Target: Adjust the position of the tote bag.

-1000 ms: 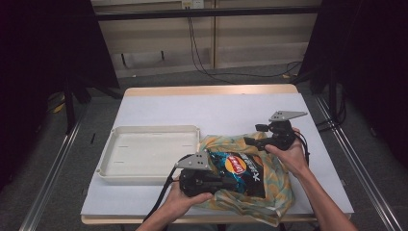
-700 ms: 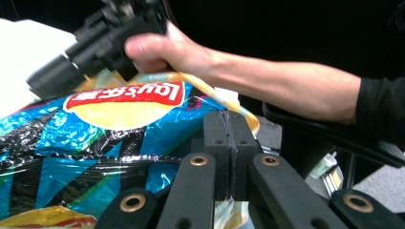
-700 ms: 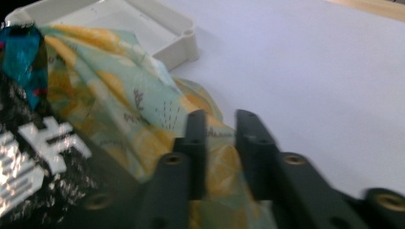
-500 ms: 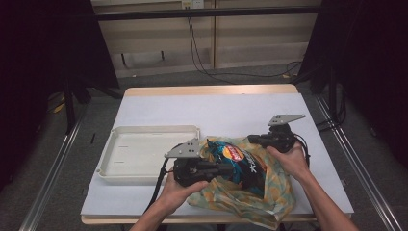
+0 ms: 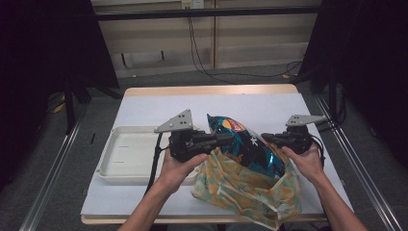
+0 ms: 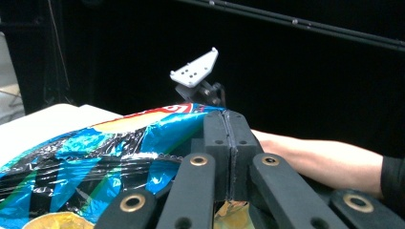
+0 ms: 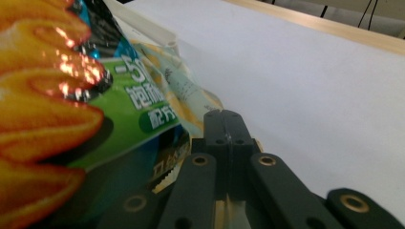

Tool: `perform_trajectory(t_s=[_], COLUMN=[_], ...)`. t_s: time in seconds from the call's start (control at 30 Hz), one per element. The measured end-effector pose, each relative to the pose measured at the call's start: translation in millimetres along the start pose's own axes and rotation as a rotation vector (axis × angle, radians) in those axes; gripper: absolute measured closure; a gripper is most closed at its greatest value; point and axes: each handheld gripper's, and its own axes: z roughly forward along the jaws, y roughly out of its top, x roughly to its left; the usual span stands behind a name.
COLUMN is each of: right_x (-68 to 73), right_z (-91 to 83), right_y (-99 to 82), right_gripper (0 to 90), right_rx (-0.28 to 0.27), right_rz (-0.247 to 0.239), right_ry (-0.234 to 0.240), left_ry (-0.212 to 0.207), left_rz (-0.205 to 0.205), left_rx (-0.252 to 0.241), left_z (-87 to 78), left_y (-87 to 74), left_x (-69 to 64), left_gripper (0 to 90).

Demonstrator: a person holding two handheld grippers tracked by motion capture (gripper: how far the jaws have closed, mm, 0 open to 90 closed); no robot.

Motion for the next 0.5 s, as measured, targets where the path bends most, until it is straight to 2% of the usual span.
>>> perform_trajectory(t_s=[0.2, 0.37, 0.4, 0.5], right_x=[-4.3, -6.2, -5.8, -4.4], right_z=[-2.4, -7.0, -7.8, -11.1], right_y=[-1.1, -1.3, -1.9, -3.6], right_gripper=[90.0, 90.0, 88.1, 74.7], right_rx=[-0.007, -0.033, -0.036, -0.047], right_rz=[-0.001, 0.016, 0.016, 0.030], right_ry=[-0.020, -0.018, -0.021, -0.031], left_ry=[0.029, 0.044, 0.048, 0.063], left_rz=[0.010, 0.026, 0.023, 0.021], left_rx=[-0.045, -0.042, -0.047, -0.057], left_z=[-16.8, -28.1, -30.4, -38.3], left_y=[11.6, 17.8, 18.3, 20.3], left_x=[1.2, 2.0, 2.4, 5.7], left_gripper=[89.6, 89.7, 89.7, 89.7])
